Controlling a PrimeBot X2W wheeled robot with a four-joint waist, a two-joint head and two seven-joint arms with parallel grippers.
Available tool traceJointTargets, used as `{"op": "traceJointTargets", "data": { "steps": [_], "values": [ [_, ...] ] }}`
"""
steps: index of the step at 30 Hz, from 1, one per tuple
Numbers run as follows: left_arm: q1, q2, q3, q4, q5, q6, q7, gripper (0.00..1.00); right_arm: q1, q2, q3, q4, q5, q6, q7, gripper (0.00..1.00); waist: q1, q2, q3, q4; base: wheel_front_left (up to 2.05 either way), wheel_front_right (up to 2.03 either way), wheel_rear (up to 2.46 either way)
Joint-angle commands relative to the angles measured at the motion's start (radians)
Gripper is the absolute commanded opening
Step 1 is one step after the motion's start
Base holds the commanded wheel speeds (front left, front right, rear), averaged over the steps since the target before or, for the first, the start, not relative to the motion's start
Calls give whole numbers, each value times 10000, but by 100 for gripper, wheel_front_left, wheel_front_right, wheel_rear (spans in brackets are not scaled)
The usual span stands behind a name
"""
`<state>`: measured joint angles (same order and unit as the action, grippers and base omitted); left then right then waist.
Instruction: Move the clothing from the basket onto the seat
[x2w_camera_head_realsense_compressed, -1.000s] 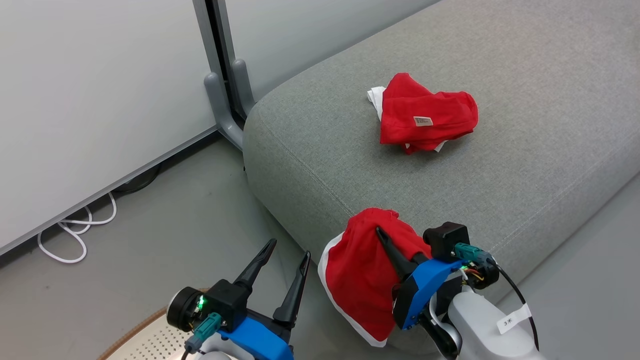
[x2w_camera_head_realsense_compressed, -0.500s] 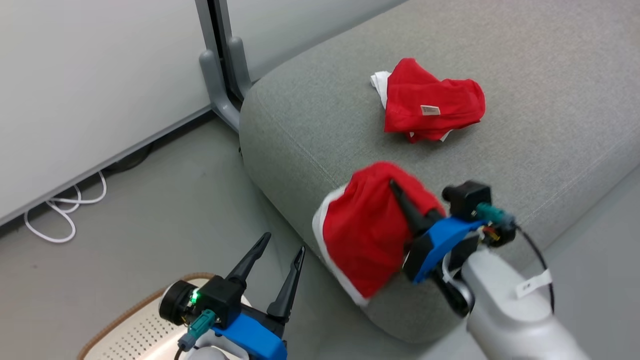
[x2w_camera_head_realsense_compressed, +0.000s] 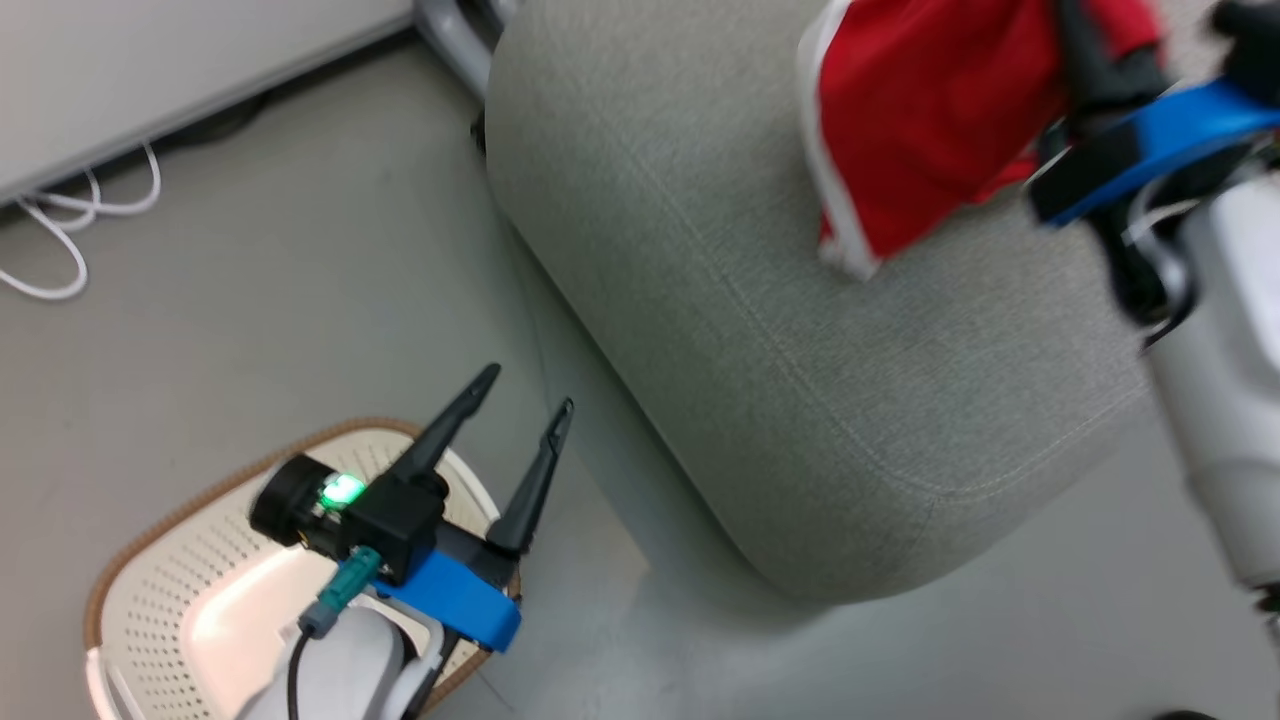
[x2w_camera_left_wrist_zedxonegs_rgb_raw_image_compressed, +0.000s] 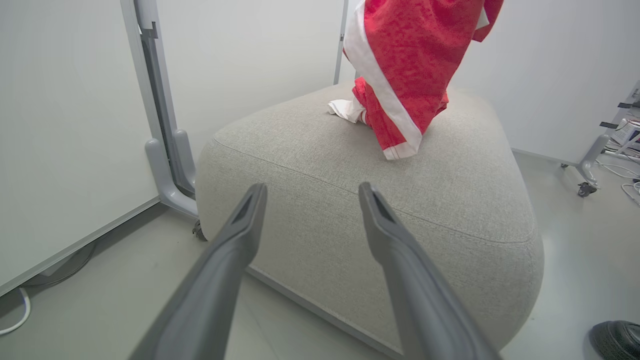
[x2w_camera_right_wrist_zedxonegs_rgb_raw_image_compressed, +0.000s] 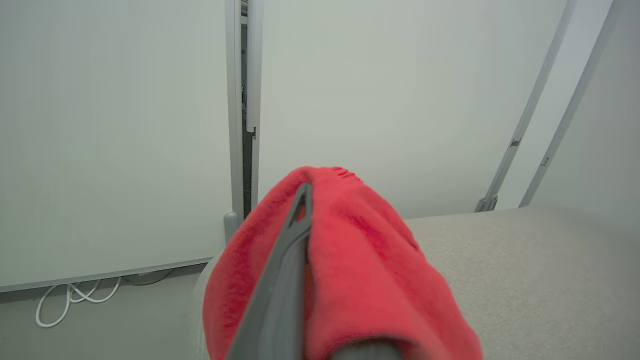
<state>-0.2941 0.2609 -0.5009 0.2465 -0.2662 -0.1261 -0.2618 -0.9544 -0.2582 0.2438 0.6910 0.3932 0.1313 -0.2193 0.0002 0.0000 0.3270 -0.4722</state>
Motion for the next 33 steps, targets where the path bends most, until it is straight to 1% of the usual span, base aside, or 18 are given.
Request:
{"op": "traceJointTargets", "data": {
  "steps": [1, 3, 4, 8, 12, 16, 21, 24, 28, 33],
  "values": [
    [-412, 189, 7, -134, 112, -74, -47, 100, -488, -407, -369, -286, 46, -6, 71, 0, -2, 0, 1114, 445, 0, 0, 0],
    [-703, 347, 49, -253, 176, -50, -40, 100, -896, -794, -824, -529, -63, -6, 153, 0, -2, 0, 1601, 584, 0, 0, 0],
    [-703, 347, 49, -253, 176, -50, -40, 100, -896, -794, -824, -529, -63, -6, 153, 0, -2, 0, 1601, 584, 0, 0, 0],
    [-1241, 507, 95, -615, 330, -19, 44, 100, -1434, -1565, -2032, -743, -358, -5, 177, 0, -2, 0, 2473, 954, 0, 0, 0],
    [-1627, 701, 114, -1110, 495, 20, 209, 100, -1661, -1964, -3191, -633, -679, -6, 63, 0, -2, 0, 3194, 1262, 0, 0, 0],
    [-1905, 831, 223, -1572, 542, 121, 418, 100, -1418, -2016, -4069, -213, -947, -5, -6, 0, -2, 0, 3815, 1556, 0, 0, 0],
    [-1930, 1094, 373, -2008, 554, 218, 532, 100, -1063, -1664, -4699, 589, -1371, -6, -138, 0, -2, 0, 4353, 1717, 0, 0, 0],
    [-1858, 1163, 394, -2122, 561, 300, 557, 100, -1032, -1384, -4905, 1022, -1427, -5, -236, 0, -2, 0, 4456, 1755, 0, 0, 0],
    [-1856, 1187, 358, -2163, 513, 334, 563, 100, -1070, -1278, -4995, 1549, -1632, -6, -308, 0, -2, 0, 4480, 1791, 0, 0, 0],
    [-1939, 1126, 293, -2035, 463, 344, 474, 100, -1212, -1275, -4959, 1920, -1873, -6, -379, 0, -2, 0, 4343, 1826, 0, 0, 0]
  ]
}}
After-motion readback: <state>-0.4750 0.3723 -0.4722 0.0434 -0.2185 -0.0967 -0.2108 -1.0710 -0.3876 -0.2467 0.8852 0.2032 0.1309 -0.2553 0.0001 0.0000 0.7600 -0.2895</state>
